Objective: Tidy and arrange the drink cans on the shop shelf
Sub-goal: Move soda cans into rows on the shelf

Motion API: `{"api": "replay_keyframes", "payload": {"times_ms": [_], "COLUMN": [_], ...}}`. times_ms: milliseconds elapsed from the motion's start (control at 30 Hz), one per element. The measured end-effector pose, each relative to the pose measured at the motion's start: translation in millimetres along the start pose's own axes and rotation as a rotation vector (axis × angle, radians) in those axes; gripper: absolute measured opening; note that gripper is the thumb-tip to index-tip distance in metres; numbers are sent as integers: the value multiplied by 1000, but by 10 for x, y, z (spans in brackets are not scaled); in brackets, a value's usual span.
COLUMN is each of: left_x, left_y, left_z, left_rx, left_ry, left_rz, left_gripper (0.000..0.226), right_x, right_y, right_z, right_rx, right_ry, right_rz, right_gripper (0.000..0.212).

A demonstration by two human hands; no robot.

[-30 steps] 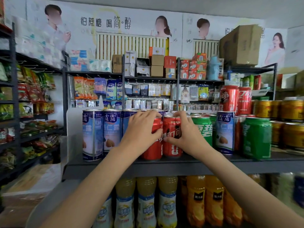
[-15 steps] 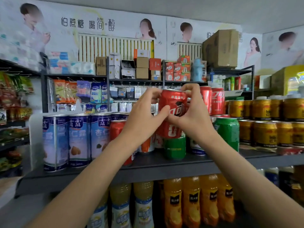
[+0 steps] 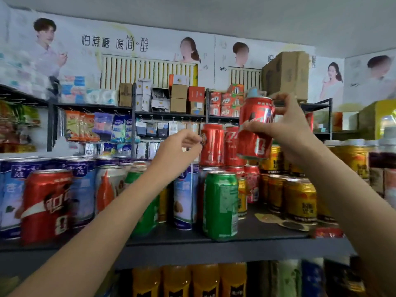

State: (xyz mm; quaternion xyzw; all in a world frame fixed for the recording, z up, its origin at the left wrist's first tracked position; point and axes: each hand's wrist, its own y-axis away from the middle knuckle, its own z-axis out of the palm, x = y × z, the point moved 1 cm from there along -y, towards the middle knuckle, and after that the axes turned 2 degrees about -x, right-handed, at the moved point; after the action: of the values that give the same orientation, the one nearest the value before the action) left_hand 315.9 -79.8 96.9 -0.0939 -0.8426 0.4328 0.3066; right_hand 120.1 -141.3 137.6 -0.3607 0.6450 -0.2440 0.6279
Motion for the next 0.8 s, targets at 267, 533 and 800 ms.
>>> {"api": "replay_keyframes", "payload": {"times_ms": [267,533,800], "left_x": [189,213,232], "left_y": [-86,-119,-110], "left_z": [427,527,538], "left_rx": [-186,-313,-306], "left_ry": [-184,-330,-392], "left_rz": [9,1,14], "left_gripper": [12,38,43], "right_x": [769,1164,949], "right_y": [-225,-107,-144], "right_z": [-346,-284,-341], "right_rx": [-196,-475,-694], "right_ry": [510,856,843], "right_rz": [-47,54,119], "right_gripper": [72,73,41]}}
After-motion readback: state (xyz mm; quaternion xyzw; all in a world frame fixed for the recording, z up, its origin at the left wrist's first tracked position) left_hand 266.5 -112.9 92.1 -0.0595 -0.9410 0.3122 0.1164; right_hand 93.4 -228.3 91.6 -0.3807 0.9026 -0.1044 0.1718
